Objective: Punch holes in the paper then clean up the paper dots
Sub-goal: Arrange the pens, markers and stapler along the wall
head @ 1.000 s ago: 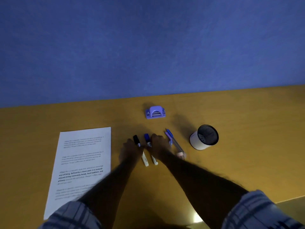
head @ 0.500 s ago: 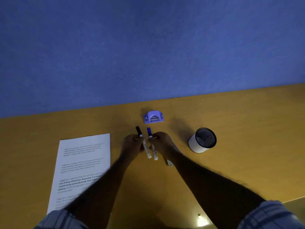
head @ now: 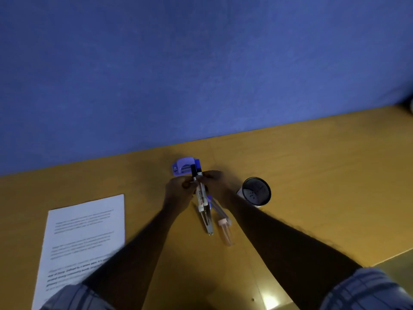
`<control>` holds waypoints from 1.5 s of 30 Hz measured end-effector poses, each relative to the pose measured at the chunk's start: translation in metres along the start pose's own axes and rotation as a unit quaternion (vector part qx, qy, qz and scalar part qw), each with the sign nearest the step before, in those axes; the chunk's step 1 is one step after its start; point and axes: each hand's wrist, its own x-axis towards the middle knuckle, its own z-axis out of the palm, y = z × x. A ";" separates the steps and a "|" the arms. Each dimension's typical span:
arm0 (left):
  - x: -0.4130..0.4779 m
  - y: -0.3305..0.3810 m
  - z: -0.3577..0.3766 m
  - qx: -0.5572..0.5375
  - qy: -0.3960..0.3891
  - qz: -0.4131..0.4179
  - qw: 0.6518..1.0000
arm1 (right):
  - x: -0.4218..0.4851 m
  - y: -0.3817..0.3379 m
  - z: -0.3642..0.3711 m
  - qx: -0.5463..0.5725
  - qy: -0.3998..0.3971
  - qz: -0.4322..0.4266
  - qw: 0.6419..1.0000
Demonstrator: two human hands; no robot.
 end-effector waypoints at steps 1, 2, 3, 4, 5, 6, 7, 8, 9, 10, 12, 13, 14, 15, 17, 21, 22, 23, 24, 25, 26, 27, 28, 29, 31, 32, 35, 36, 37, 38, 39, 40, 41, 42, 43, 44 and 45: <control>0.003 0.003 0.002 0.024 -0.001 0.019 1.000 | 0.002 -0.002 -0.005 0.000 -0.014 -0.002 1.000; 0.005 0.007 0.004 0.042 -0.003 0.034 0.999 | 0.003 -0.006 -0.010 -0.008 -0.019 -0.001 1.000; 0.008 0.010 0.006 0.051 -0.007 0.046 0.998 | 0.006 -0.009 -0.016 -0.020 -0.014 0.002 1.000; 0.011 0.013 0.008 0.051 -0.015 0.055 0.997 | 0.009 -0.012 -0.021 -0.024 -0.006 0.007 1.000; 0.014 0.017 0.010 0.041 -0.026 0.062 0.997 | 0.011 -0.015 -0.026 -0.018 0.002 0.010 1.000; 0.017 0.020 0.012 0.025 -0.039 0.062 0.997 | 0.014 -0.017 -0.031 -0.013 0.007 0.007 1.000; 0.021 0.022 0.015 0.005 -0.048 0.059 0.997 | 0.018 -0.019 -0.035 -0.015 0.011 0.003 1.000; 0.026 0.024 0.018 -0.008 -0.055 0.052 0.997 | 0.021 -0.022 -0.040 -0.025 0.014 0.000 1.000; 0.030 0.027 0.021 -0.016 -0.058 0.044 0.997 | 0.024 -0.024 -0.044 -0.036 0.016 -0.001 0.999; 0.035 0.030 0.024 -0.021 -0.059 0.036 0.997 | 0.028 -0.027 -0.047 -0.042 0.019 -0.001 0.999; 0.044 0.035 0.033 -0.012 -0.051 0.035 0.998 | 0.037 -0.032 -0.055 -0.054 0.035 0.000 0.998; 0.049 0.039 0.037 0.002 -0.041 0.038 0.998 | 0.043 -0.034 -0.059 -0.068 0.049 -0.004 0.996; 0.054 0.045 0.041 0.012 -0.032 0.040 0.999 | 0.049 -0.037 -0.063 -0.084 0.065 -0.007 0.994; 0.060 0.050 0.046 0.017 -0.022 0.042 0.999 | 0.056 -0.039 -0.067 -0.091 0.080 -0.011 0.993; 0.074 0.058 0.054 0.016 -0.004 0.028 0.999 | 0.068 -0.042 -0.075 -0.100 0.104 -0.018 0.989; 0.089 0.065 0.066 0.008 -0.016 -0.001 1.000 | 0.080 -0.040 -0.084 -0.095 0.129 -0.016 0.987; 0.092 0.067 0.068 0.002 -0.023 -0.012 1.000 | 0.083 -0.040 -0.085 -0.092 0.133 -0.009 0.987; 0.096 0.067 0.070 -0.002 -0.026 -0.022 0.999 | 0.085 -0.040 -0.087 -0.084 0.136 -0.004 0.987; 0.096 0.068 0.069 -0.003 -0.028 -0.029 0.999 | 0.085 -0.041 -0.087 -0.079 0.137 0.000 0.987; 0.126 0.067 0.087 0.003 -0.032 -0.037 0.999 | 0.115 -0.040 -0.102 -0.076 0.143 0.013 0.987; 0.155 0.067 0.104 0.012 -0.035 -0.046 0.998 | 0.145 -0.038 -0.117 -0.082 0.147 0.022 0.985; 0.157 0.068 0.103 0.023 -0.034 -0.050 0.998 | 0.147 -0.038 -0.118 -0.102 0.148 0.027 0.983; 0.160 0.069 0.103 0.035 -0.029 -0.053 0.998 | 0.149 -0.039 -0.121 -0.125 0.153 0.027 0.980; 0.162 0.068 0.104 0.043 -0.021 -0.055 0.997 | 0.150 -0.039 -0.124 -0.153 0.159 0.018 0.975; 0.162 0.067 0.107 0.037 0.001 -0.067 0.997 | 0.151 -0.040 -0.126 -0.217 0.177 0.013 0.960; 0.163 0.065 0.108 0.039 0.004 -0.072 0.997 | 0.152 -0.040 -0.128 -0.248 0.181 0.016 0.952; 0.169 0.059 0.115 0.081 0.000 -0.078 0.994 | 0.159 -0.037 -0.135 -0.297 0.185 0.036 0.936; 0.171 0.058 0.118 0.093 0.000 -0.081 0.992 | 0.161 -0.035 -0.136 -0.306 0.183 0.043 0.933; 0.171 0.057 0.120 0.099 0.000 -0.083 0.992 | 0.162 -0.032 -0.137 -0.316 0.181 0.048 0.930; 0.171 0.056 0.123 0.102 0.003 -0.083 0.991 | 0.163 -0.029 -0.138 -0.322 0.180 0.048 0.928; 0.171 0.055 0.125 0.103 0.009 -0.081 0.991 | 0.164 -0.026 -0.138 -0.322 0.182 0.045 0.928; 0.172 0.054 0.127 0.104 0.016 -0.080 0.991 | 0.164 -0.024 -0.139 -0.319 0.184 0.039 0.929; 0.172 0.054 0.128 0.104 0.022 -0.078 0.991 | 0.164 -0.023 -0.138 -0.317 0.186 0.033 0.929; 0.171 0.054 0.130 0.104 0.028 -0.074 0.991 | 0.163 -0.023 -0.138 -0.317 0.186 0.029 0.930; 0.171 0.054 0.130 0.102 0.034 -0.068 0.992 | 0.163 -0.022 -0.138 -0.315 0.185 0.026 0.931; 0.171 0.054 0.130 0.104 0.035 -0.061 0.992 | 0.162 -0.023 -0.138 -0.312 0.183 0.024 0.932; 0.171 0.054 0.130 0.106 0.030 -0.057 0.992 | 0.162 -0.024 -0.138 -0.311 0.181 0.026 0.933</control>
